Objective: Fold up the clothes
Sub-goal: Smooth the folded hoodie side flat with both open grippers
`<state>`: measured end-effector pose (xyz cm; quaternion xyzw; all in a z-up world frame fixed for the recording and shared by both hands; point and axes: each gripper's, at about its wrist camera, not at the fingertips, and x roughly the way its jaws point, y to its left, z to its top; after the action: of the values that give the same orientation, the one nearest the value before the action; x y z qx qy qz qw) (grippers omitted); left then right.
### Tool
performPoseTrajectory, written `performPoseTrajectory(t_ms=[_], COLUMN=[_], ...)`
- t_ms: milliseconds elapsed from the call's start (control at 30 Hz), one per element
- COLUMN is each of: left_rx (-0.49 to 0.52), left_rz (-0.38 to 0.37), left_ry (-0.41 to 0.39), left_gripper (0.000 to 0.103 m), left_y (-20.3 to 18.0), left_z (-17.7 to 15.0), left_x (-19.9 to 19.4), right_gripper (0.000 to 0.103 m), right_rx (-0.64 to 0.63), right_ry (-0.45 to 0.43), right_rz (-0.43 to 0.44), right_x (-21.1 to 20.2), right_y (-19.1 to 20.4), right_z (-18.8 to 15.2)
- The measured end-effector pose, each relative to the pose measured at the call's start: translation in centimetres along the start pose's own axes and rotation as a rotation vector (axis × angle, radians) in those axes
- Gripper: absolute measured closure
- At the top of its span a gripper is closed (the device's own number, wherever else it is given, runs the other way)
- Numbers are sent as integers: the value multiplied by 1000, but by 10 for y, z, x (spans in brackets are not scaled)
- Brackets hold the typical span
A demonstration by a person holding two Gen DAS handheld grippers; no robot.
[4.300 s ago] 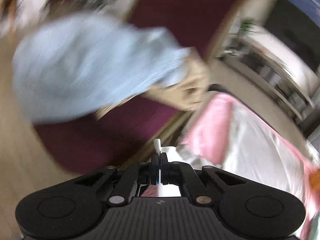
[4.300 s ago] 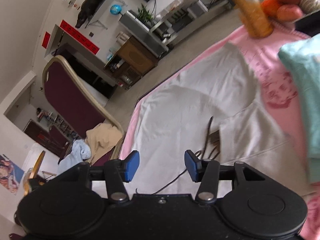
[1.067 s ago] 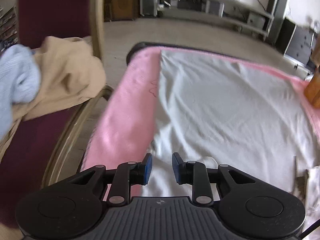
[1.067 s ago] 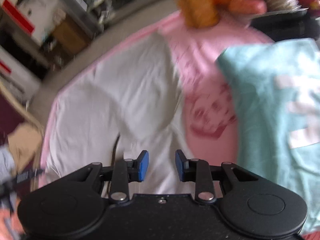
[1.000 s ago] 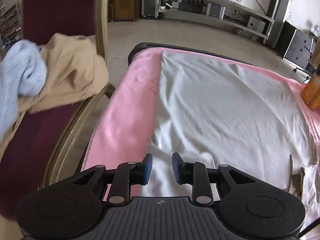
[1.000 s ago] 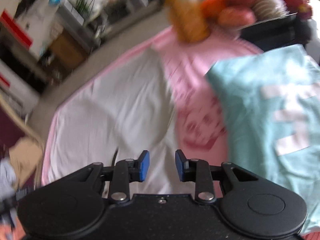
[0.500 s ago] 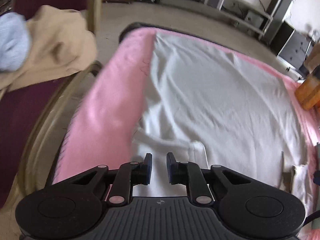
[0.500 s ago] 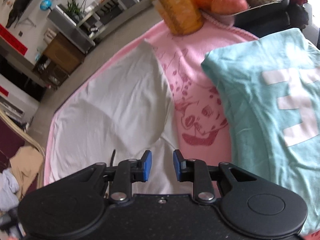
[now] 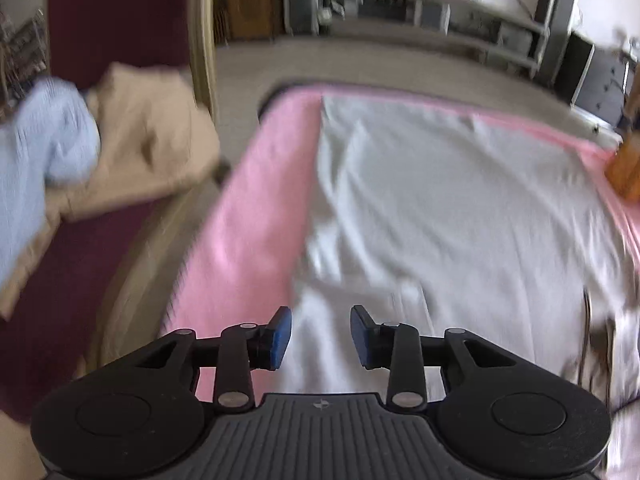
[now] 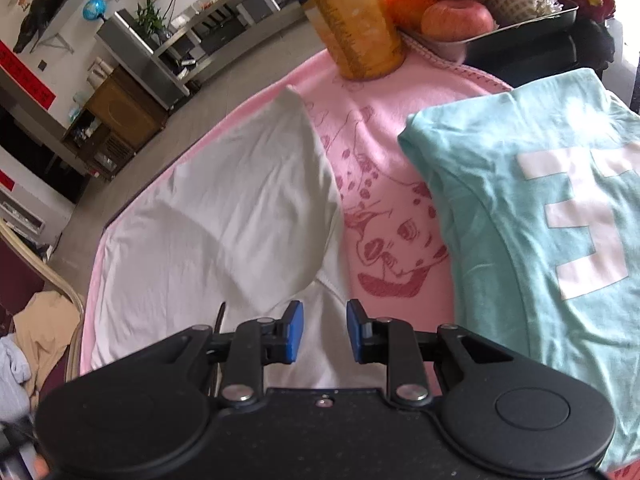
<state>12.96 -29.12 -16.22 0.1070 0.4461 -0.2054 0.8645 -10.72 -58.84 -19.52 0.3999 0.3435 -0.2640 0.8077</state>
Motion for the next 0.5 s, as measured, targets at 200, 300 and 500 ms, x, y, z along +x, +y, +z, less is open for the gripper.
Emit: performPoseTrajectory(t_ms=[200,300,500], left_rx=[60,48,61], left_rz=[30,26,55], left_ry=[61,81,87], left_gripper=[66,65,66], left_y=[-5,1,7], left_z=[-12,-21,-60], left_x=[19,12,-21], right_gripper=[85,88,90], right_rx=[-103,-208,-165], right_ry=[53,76,92], right_rz=[-95,-232,-313], right_x=[18,17,-15], right_y=[9,14,-9], right_z=[-9,-21,-41])
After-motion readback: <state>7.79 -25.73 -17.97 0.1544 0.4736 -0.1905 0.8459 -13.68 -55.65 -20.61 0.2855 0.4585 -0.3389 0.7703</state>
